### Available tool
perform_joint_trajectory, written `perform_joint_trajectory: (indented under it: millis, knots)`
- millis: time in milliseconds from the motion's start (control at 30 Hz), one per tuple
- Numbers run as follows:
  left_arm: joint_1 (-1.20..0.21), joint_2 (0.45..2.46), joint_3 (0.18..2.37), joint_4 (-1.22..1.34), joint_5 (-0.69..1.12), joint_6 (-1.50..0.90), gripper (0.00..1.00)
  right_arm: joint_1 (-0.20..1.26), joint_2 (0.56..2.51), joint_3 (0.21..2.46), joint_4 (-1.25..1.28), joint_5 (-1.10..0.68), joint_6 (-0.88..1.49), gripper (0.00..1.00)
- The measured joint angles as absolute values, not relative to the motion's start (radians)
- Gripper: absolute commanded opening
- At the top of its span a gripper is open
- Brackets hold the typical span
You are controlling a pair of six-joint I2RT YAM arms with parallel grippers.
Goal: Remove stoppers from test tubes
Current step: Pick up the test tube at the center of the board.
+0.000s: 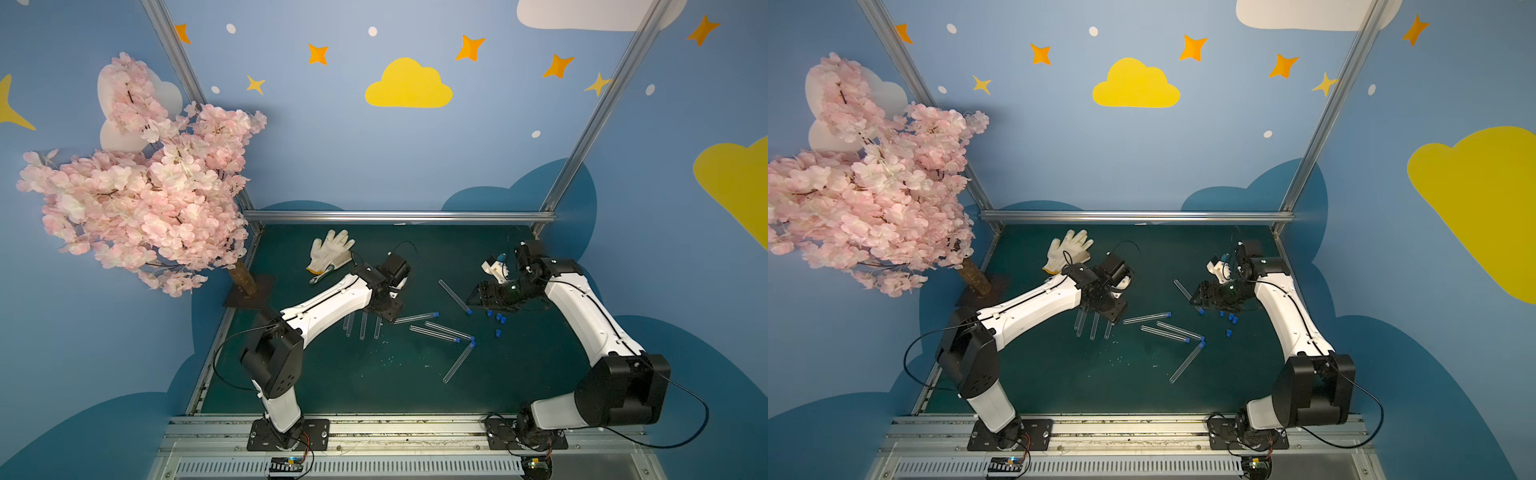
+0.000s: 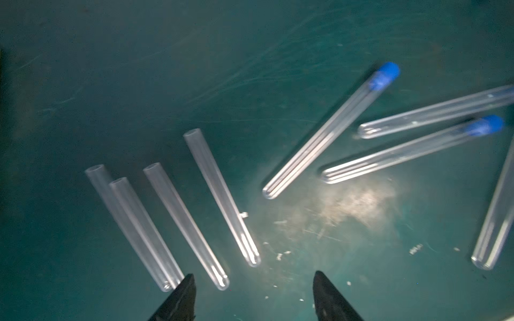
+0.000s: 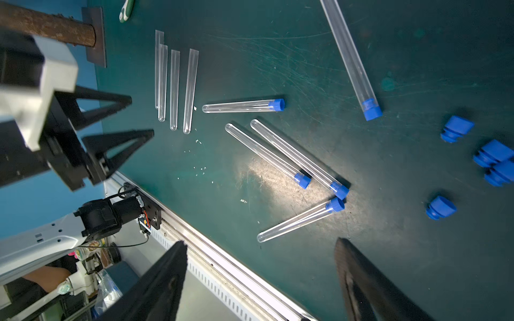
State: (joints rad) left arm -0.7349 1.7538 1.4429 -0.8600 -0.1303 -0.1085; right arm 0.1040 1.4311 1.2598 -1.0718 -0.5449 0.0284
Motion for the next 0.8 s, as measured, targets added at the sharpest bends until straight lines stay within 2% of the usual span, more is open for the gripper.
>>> perform_joint_trajectory:
  millis: [233,800]
  knots:
    - [-0.809,1.879,1.558,-0.830,-0.085,-0.064,0.68,0.077,1.396,1.187,-1.069,-0.583,0.042,0.84]
    - [-0.807,2.192,1.778,-0.784,-0.062,0.028,0.67,0.076,1.309,1.162,-1.126,-0.584,0.047,0.84]
